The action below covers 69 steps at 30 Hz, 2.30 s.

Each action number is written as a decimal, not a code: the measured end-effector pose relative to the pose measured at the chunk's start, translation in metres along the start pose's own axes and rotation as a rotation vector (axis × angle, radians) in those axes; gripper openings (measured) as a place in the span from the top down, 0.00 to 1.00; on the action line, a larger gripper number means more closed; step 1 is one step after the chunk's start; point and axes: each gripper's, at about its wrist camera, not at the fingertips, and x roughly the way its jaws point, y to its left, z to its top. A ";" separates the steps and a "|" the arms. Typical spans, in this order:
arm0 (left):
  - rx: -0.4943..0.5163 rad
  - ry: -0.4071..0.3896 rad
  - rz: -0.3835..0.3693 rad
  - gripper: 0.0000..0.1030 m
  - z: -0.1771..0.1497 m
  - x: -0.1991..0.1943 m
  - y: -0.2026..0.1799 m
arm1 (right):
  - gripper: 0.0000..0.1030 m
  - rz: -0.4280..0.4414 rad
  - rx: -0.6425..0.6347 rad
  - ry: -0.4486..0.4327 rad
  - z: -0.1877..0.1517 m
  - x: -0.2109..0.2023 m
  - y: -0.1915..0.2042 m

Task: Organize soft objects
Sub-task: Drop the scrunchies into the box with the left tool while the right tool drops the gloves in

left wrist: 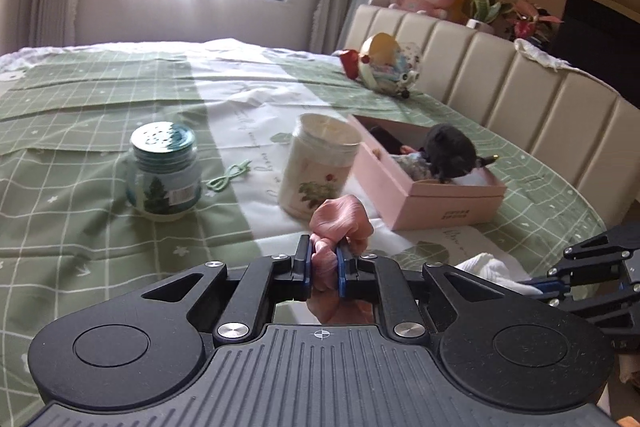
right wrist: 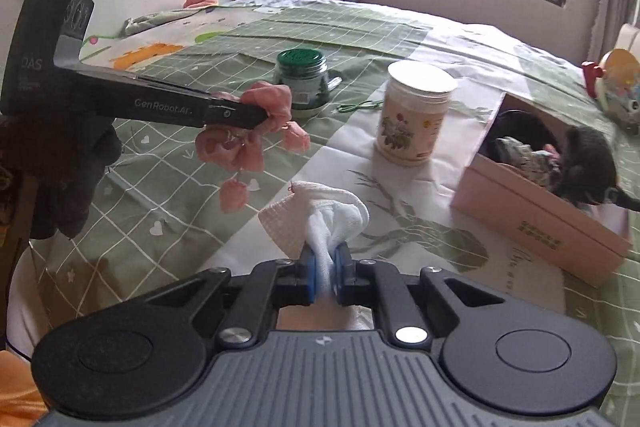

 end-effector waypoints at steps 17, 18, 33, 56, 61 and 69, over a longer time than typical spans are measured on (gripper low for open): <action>0.096 0.039 -0.169 0.87 0.100 0.124 -0.153 | 0.91 -0.203 0.289 -0.201 -0.029 -0.076 -0.133; 0.104 0.036 -0.154 0.87 0.107 0.135 -0.158 | 0.91 -0.204 0.292 -0.203 -0.030 -0.074 -0.138; 0.068 0.406 -0.003 0.73 0.081 0.290 -0.154 | 0.91 -0.199 0.332 -0.163 -0.041 -0.049 -0.175; -0.076 0.107 -0.210 0.75 0.141 0.196 -0.105 | 0.91 -0.103 0.453 -0.096 0.138 -0.005 -0.258; -0.034 0.081 -0.158 0.75 0.140 0.183 -0.089 | 0.91 -0.058 0.529 -0.017 0.162 0.055 -0.263; 0.006 0.097 -0.056 0.75 0.120 0.159 -0.053 | 0.91 -0.215 0.518 0.271 0.153 0.187 -0.227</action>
